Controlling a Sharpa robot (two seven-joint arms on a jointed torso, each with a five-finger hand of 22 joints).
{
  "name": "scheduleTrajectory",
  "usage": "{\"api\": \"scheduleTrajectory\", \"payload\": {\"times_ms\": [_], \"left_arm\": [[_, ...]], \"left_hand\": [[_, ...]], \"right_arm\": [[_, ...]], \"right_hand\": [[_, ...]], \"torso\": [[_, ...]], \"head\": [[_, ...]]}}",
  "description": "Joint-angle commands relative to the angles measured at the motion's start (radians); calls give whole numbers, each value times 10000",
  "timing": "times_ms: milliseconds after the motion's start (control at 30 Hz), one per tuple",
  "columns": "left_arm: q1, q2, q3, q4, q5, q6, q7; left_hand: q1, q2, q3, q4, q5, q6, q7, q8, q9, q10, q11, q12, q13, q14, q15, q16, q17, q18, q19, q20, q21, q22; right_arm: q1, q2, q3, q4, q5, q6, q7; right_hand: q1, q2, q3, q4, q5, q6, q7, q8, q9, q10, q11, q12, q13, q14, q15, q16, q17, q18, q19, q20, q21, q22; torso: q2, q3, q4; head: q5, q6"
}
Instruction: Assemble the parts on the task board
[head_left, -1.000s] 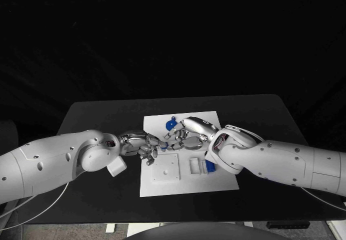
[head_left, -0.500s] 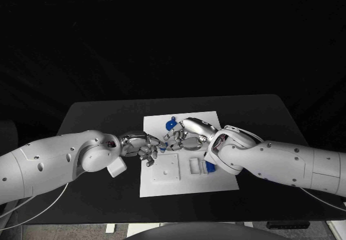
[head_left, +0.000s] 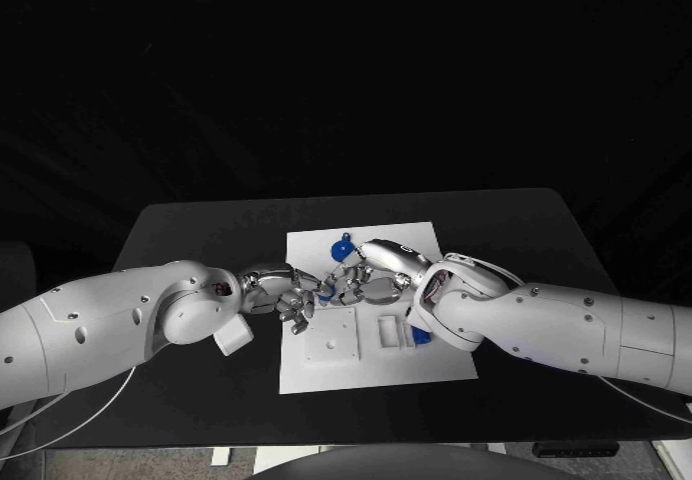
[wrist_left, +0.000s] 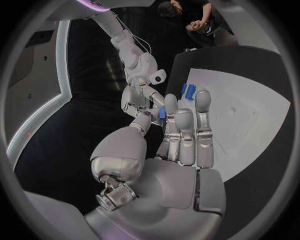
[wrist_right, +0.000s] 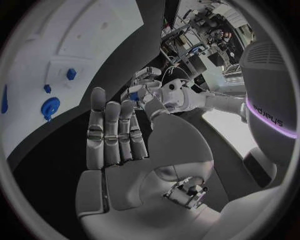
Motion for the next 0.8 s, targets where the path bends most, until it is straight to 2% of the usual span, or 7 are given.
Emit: {"api": "scheduleTrajectory", "payload": {"times_ms": [33, 167, 533, 600, 667, 800], "left_arm": [[9, 24, 11, 34, -40, 61, 95], [9, 22, 11, 30, -80, 14, 86], [9, 28, 11, 36, -256, 11, 106], [9, 30, 11, 43, -304, 33, 132], [8, 33, 11, 50, -384, 19, 158], [8, 30, 11, 30, -474, -54, 170]], "left_hand": [[67, 111, 524, -222, -12, -82, 7, 47, 1526, -74, -20, 57, -9, -36, -9, 47, -17, 167, -70, -18, 46, 194], [196, 145, 482, -195, -255, -135, 30, 44, 1419, -110, -6, 121, -9, -37, 0, 54, -32, 177, -67, -9, 62, 190], [443, 166, 370, -111, -571, -231, 62, 94, 1242, -206, 19, 229, -32, -68, 26, 85, -73, 198, -76, 20, 78, 190], [476, 186, 361, -104, -770, -251, 66, 87, 1217, -216, 23, 236, -39, -78, 31, 80, -84, 196, -84, 25, 70, 186], [574, 245, 314, -74, -1224, -269, 75, 57, 1168, -244, 35, 252, -40, -97, 43, 83, -94, 189, -88, 37, 56, 184], [672, 268, 249, -31, -1421, -291, 84, 44, 1125, -271, 45, 280, -40, -113, 52, 89, -108, 192, -84, 46, 41, 182]], "right_arm": [[-32, 22, -2, 5, -20, 300, 70], [-51, 26, -2, 5, -20, 329, 75], [-76, 33, -2, -21, -18, 437, 94], [-80, 37, -2, -29, -15, 473, 100], [-85, 36, -2, -27, -12, 505, 109], [-93, 18, -2, -12, -10, 512, 126]], "right_hand": [[-72, 62, 41, -5, 72, 94, -16, -33, -7, -55, -39, 58, -5, -74, 1, 51, -9, -5, -73, -1, 63, 12], [-72, 62, 41, -5, 72, 94, -16, -33, -7, -55, -39, 58, -5, -74, 1, 51, -9, -5, -73, -1, 63, 12], [-110, 94, 14, 6, 87, 176, -45, -31, -3, -46, -54, 81, 3, -65, -7, 70, -10, -10, -67, -6, 64, 25], [-135, 108, -1, 20, 88, 213, -57, -30, -1, -46, -58, 83, 4, -67, -9, 71, -11, -13, -67, -6, 62, 26], [-151, 131, -19, 29, 94, 291, -85, -27, 6, -44, -72, 92, 9, -66, -15, 76, -10, -17, -65, -10, 59, 26], [-144, 158, -55, 18, 108, 416, -125, -27, 16, -34, -94, 104, 18, -59, -31, 86, -8, -30, -56, -25, 60, 32]], "torso": [[1, 0, 1], [1, 5, 0], [2, 7, -1], [3, 6, 0], [2, 3, 0], [0, 5, -2]], "head": [[10, -5], [14, -6], [-7, -17], [-18, -19], [-23, -25], [-21, -23]]}}
